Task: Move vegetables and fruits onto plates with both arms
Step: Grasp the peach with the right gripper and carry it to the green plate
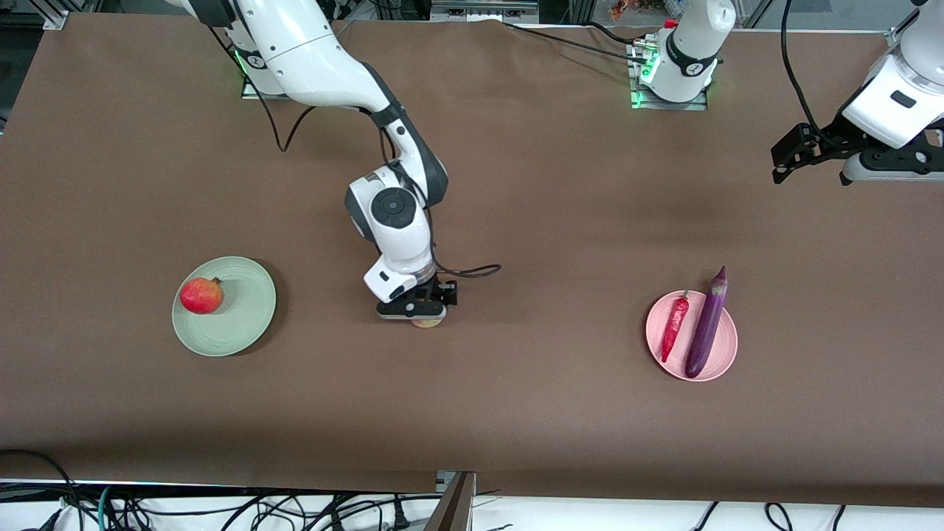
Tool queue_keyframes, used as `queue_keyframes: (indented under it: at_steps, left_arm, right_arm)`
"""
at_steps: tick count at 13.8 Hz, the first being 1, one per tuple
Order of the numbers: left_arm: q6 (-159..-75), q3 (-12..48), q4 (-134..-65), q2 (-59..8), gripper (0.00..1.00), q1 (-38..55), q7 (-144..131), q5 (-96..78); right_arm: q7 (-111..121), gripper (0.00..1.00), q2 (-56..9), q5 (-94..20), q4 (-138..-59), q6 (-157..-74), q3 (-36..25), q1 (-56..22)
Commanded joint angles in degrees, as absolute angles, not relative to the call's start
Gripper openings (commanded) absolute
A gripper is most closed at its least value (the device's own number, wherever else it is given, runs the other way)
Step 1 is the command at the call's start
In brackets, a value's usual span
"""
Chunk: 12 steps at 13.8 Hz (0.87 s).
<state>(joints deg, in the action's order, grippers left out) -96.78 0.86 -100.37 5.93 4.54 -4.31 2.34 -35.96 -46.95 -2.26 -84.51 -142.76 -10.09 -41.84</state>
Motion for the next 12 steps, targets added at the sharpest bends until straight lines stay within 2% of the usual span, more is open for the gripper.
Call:
queue_keyframes:
  at_steps: [1,3,7,9,12]
  left_arm:
    - [-94.76,0.44,-97.84,3.70,1.00,5.97,-4.74,2.11]
    - [-92.82,0.44,-94.84,1.68,1.00,5.89,-4.75,2.11]
    - [-92.81,0.44,-94.48,1.41,1.00,5.80,-4.75,2.11]
    - [-92.81,0.26,-94.31,0.97,1.00,5.45,-4.75,2.02]
    - [-92.81,0.18,-94.31,0.97,1.00,5.36,-4.75,2.02]
  right_arm:
    - [-31.22,0.39,-40.71,-2.90,-84.99,-133.36,-9.23,-37.02]
    - [-23.33,0.39,-37.46,-7.00,-84.99,-124.85,-9.32,-32.19]
    - [-1.45,0.39,-34.10,-10.90,-84.99,-109.63,-9.76,-18.59]
    - [3.49,0.39,-34.54,-10.90,-85.25,-106.19,-9.67,-14.08]
    - [9.13,0.39,-38.30,-11.33,-85.52,-106.87,-9.23,-7.06]
